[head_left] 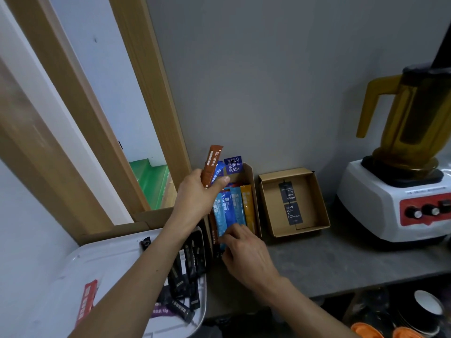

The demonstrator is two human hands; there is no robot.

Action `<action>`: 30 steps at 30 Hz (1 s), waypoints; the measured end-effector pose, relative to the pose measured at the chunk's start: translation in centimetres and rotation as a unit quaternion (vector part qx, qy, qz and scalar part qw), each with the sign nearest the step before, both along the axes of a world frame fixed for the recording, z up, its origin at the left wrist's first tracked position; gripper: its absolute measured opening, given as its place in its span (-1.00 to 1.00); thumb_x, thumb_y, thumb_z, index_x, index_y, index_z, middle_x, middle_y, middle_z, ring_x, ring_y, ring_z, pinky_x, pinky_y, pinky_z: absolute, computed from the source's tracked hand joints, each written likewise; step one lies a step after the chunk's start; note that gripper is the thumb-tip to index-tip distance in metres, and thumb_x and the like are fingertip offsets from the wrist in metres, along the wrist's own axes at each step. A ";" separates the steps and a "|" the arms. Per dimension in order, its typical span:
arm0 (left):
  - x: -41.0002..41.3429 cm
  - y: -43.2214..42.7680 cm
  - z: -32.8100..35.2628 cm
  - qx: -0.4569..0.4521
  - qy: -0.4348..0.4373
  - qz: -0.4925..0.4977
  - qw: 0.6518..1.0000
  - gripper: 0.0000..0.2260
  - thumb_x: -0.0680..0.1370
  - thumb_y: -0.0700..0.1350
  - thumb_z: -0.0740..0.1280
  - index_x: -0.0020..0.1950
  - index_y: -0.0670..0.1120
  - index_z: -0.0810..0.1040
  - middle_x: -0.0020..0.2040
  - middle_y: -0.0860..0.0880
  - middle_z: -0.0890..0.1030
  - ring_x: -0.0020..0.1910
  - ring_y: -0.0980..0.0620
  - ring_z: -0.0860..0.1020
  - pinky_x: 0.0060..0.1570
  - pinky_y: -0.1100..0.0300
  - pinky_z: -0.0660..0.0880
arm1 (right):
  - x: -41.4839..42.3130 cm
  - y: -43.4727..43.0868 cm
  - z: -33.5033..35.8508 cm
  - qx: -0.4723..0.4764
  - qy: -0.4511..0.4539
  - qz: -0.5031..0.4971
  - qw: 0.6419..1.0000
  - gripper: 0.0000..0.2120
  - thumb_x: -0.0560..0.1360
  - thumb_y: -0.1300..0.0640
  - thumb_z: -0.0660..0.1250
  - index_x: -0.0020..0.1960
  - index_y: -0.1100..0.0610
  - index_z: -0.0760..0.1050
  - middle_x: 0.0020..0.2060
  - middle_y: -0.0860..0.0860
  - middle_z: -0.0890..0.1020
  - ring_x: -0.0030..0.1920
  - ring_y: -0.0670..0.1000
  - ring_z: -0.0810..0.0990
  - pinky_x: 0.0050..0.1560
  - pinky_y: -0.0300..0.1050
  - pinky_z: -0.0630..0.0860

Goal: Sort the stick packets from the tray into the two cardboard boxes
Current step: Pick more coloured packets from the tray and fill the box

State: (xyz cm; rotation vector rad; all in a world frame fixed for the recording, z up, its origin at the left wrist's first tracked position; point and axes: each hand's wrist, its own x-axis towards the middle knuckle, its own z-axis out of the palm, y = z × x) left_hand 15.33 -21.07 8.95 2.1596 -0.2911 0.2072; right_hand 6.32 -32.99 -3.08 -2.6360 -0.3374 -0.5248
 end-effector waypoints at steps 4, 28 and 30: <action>-0.8 -0.1 0.7 -0.098 0.072 -0.035 0.992 -0.51 0.56 0.37 0.19 0.07 -0.07 0.47 -0.27 0.03 0.55 -0.42 0.20 0.53 -0.35 0.17 0.47 | 0.0 0.0 -0.2 0.008 -0.001 0.001 1.000 -0.67 0.61 0.05 0.32 0.38 -0.05 0.49 0.31 -0.06 0.47 0.35 -0.05 0.45 0.33 -0.07 0.53; -2.9 -0.5 1.1 -0.299 0.205 -0.130 0.923 -0.62 0.52 0.03 0.43 0.29 -0.05 0.52 0.09 -0.09 0.72 0.12 -0.05 0.70 0.18 -0.07 0.62 | -1.2 -1.5 4.2 0.559 0.086 0.009 0.825 -0.72 0.49 -0.09 0.46 0.01 0.12 0.62 -0.08 0.07 0.71 -0.13 -0.01 0.68 -0.18 -0.19 0.57; -2.3 -0.1 1.9 -0.240 0.121 -0.078 0.960 -0.62 0.50 0.04 0.47 0.25 -0.03 0.51 0.09 -0.06 0.70 0.07 -0.02 0.71 0.10 -0.02 0.65 | -1.7 -1.6 4.1 0.566 0.107 0.021 0.817 -0.65 0.45 -0.10 0.44 0.03 0.16 0.60 -0.04 0.06 0.71 -0.09 -0.07 0.71 -0.18 -0.23 0.60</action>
